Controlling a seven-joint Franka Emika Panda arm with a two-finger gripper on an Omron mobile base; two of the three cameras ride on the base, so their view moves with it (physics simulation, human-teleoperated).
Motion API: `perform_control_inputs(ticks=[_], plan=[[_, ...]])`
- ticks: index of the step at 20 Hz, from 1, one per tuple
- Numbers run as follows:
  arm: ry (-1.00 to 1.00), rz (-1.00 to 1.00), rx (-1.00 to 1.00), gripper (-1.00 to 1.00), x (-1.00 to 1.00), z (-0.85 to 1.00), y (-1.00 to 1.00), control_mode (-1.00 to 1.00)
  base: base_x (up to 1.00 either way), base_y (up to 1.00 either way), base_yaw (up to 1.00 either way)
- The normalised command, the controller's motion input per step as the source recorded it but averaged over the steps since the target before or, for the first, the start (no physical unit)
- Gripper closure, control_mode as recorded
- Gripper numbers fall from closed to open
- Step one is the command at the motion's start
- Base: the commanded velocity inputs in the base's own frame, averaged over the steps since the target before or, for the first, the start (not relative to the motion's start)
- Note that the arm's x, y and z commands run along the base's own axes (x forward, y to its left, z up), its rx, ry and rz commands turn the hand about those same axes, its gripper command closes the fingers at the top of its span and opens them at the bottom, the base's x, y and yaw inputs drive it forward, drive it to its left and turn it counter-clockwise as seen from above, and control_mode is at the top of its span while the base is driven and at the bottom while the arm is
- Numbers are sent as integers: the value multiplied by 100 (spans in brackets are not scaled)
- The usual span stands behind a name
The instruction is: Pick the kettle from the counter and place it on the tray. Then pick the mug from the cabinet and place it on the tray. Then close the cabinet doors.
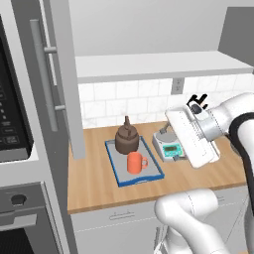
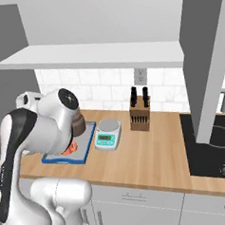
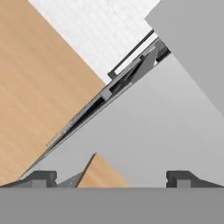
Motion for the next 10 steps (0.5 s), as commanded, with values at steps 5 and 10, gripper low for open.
perform_control_inputs(ticks=[5, 10], plan=[[-8, 0, 0, -100, -38, 42, 1, -100, 0, 0, 0], [-8, 0, 0, -100, -39, 28, 0, -100, 0, 0, 0]])
